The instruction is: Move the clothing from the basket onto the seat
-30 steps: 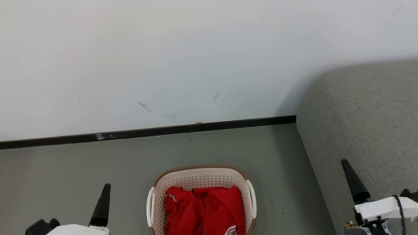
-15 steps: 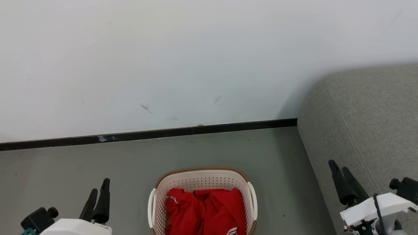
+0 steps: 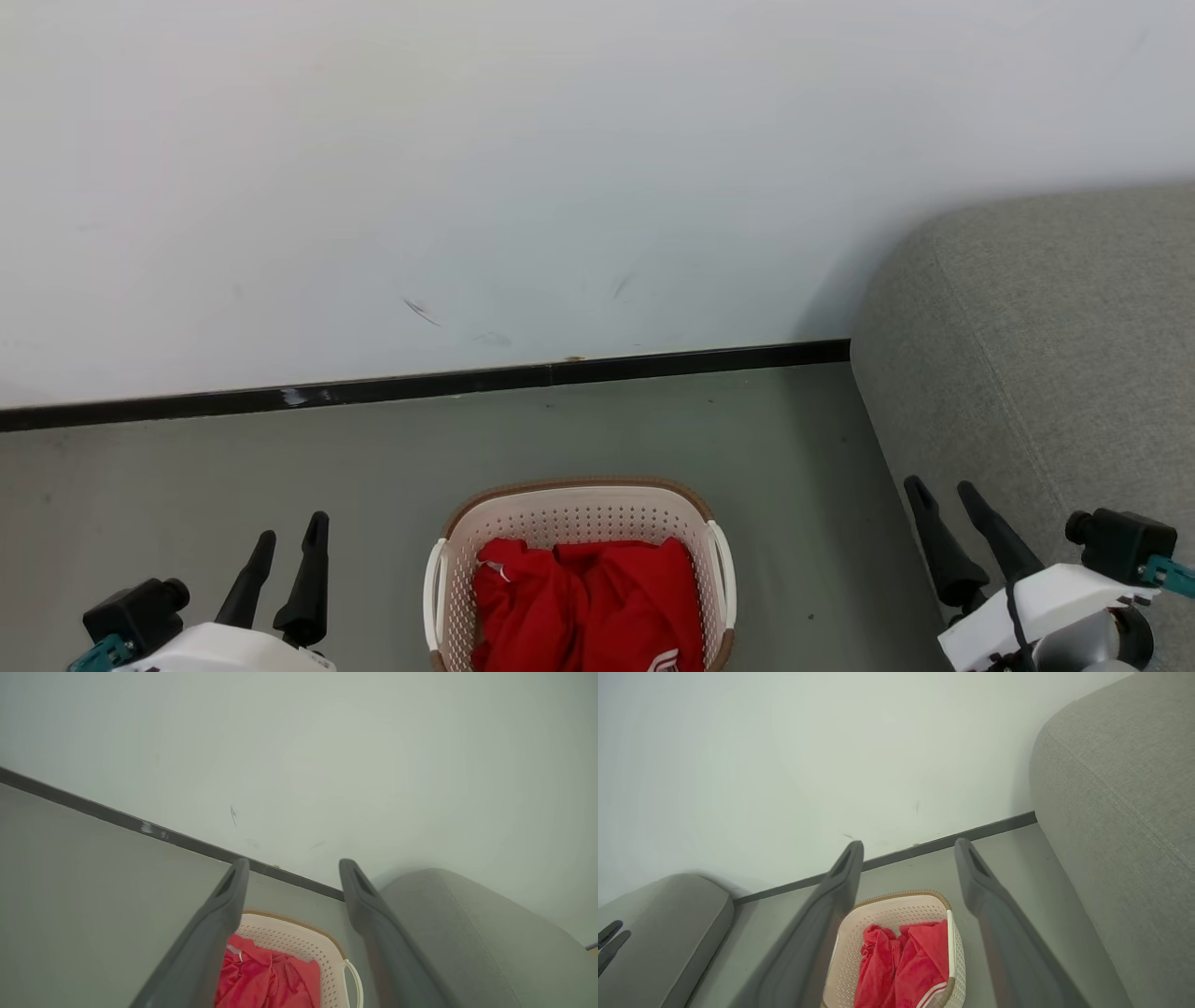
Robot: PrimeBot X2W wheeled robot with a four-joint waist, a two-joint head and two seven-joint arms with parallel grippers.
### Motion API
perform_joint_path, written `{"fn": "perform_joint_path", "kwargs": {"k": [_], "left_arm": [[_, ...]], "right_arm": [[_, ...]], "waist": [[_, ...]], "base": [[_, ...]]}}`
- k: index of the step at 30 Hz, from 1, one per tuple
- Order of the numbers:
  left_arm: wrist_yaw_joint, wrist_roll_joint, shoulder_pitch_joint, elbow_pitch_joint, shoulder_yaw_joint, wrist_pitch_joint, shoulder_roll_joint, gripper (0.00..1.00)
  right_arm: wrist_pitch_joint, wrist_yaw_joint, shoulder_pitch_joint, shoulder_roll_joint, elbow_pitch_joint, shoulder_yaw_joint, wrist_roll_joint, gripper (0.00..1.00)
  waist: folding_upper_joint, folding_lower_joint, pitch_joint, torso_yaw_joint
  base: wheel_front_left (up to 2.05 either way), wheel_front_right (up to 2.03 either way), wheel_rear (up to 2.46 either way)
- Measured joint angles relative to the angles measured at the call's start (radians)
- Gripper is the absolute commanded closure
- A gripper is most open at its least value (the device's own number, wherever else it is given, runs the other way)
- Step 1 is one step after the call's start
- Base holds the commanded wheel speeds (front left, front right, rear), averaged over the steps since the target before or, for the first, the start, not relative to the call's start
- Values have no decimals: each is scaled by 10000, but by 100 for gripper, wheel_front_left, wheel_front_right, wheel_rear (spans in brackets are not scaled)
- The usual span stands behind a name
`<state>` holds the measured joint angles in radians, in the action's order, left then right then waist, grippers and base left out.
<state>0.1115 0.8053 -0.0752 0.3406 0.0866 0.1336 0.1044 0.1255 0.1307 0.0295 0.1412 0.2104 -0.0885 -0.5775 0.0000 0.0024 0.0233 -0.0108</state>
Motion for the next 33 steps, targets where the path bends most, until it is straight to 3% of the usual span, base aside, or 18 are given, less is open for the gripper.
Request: {"fn": "perform_joint_path", "kwargs": {"k": [33], "left_arm": [[12,-5758,-9,6,257,1158,86,0]], "right_arm": [[1223,0,-6,-58,679,-96,5260,0]], "waist": [[0,-18,-42,10]], "base": [[0,0,0]]}}
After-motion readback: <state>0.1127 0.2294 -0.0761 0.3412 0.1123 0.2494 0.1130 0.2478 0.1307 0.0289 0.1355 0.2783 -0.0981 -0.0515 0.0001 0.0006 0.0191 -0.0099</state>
